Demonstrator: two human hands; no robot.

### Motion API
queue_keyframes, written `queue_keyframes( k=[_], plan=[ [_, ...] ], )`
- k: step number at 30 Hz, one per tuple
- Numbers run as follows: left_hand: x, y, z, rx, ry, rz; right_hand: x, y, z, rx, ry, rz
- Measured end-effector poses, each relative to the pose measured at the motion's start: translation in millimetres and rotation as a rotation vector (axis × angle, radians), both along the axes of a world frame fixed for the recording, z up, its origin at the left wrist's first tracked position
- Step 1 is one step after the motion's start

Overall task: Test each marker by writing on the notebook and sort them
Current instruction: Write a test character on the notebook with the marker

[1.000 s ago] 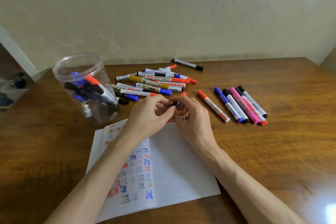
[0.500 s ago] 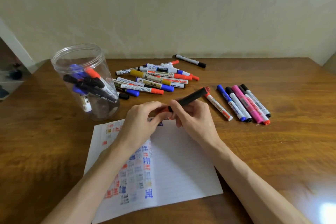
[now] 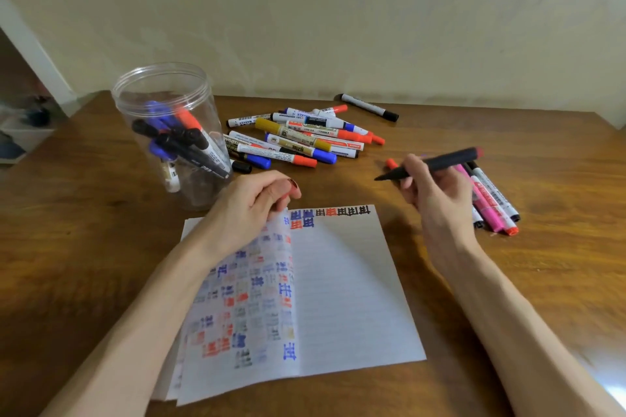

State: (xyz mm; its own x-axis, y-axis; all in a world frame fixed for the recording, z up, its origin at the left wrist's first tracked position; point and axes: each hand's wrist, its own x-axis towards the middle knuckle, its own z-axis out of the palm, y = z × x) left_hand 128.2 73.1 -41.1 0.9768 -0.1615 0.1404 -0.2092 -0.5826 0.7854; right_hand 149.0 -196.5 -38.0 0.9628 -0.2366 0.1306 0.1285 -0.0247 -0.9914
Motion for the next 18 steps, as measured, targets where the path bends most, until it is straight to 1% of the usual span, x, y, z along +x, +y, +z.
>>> queue_keyframes(
  k=[2, 5, 9, 14, 18],
  plan=[
    [1, -7, -4, 0.055, -0.004, -0.007, 1, 5, -5, -0.034, 0.062, -0.012],
    [-2, -10, -9, 0.13, -0.053, 0.036, -6, 21, -3, -0.091, 0.076, 0.089],
    [-1, -7, -9, 0.103, -0.102, 0.074, -11, 40, -7, -0.241, 0.035, 0.222],
    [0, -11, -14, 0.127, -0.15, 0.097, -12, 56, -18, -0.325, 0.087, 0.174],
    [0, -11, -14, 0.132, -0.149, 0.094, -10, 55, -22, -0.377, 0.079, 0.159]
  ],
)
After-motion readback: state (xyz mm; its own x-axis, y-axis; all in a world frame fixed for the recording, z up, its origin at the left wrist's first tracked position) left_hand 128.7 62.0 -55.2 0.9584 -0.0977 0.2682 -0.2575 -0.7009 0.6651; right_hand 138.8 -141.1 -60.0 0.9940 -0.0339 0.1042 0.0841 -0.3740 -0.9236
